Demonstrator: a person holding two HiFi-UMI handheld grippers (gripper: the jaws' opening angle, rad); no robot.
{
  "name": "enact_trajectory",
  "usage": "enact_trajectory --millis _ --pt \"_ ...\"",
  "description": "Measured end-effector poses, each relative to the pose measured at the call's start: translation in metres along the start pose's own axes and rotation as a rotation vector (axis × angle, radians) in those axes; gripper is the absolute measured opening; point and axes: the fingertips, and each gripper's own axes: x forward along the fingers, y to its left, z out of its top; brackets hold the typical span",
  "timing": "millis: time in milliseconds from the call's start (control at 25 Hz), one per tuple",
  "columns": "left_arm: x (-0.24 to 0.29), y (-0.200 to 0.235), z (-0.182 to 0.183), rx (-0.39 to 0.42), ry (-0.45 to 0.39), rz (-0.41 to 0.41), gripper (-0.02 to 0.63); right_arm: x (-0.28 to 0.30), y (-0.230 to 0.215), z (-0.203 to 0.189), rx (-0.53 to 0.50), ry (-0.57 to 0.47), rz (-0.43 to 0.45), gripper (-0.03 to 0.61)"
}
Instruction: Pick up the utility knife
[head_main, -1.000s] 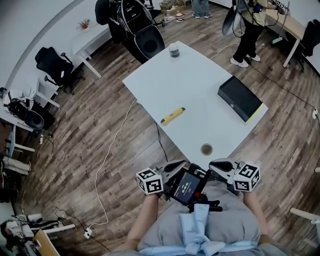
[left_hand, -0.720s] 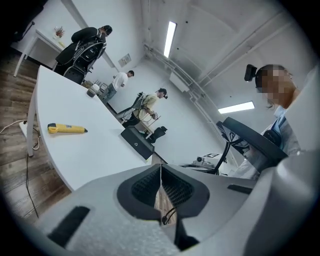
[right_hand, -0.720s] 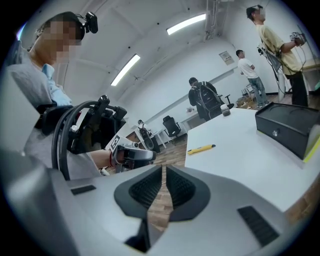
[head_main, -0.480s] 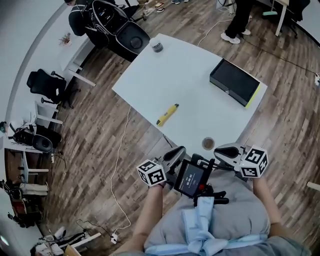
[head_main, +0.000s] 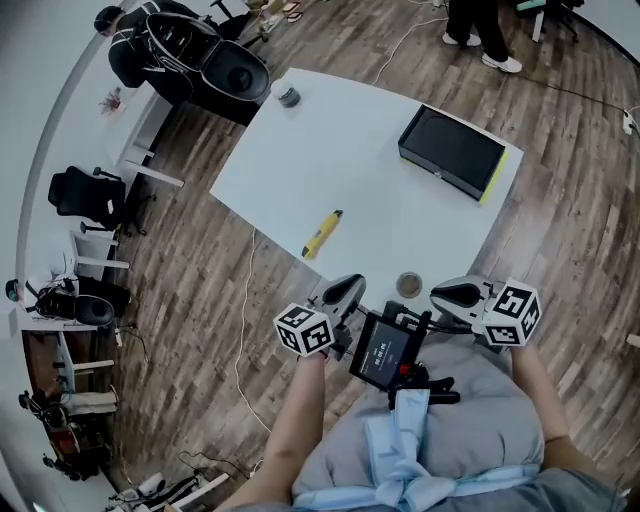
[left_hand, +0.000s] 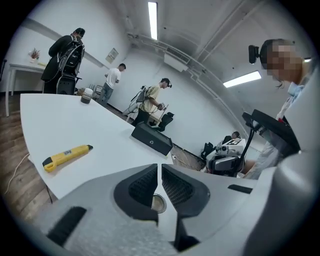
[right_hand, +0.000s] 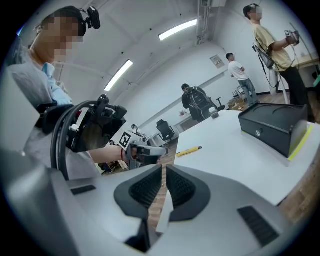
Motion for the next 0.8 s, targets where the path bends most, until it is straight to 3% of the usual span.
enact_trajectory --millis 480,800 --pt "0.016 0.051 0.004 0.091 0.1 0.147 0.02 -0.016 -0.014 -0.005 0.029 -0.026 -0.036 0.031" --pt "0.03 0.071 -0.008 0.169 0.198 0.19 0.02 -0.028 -0.02 -0.01 0.042 -0.039 -0.061 0.031"
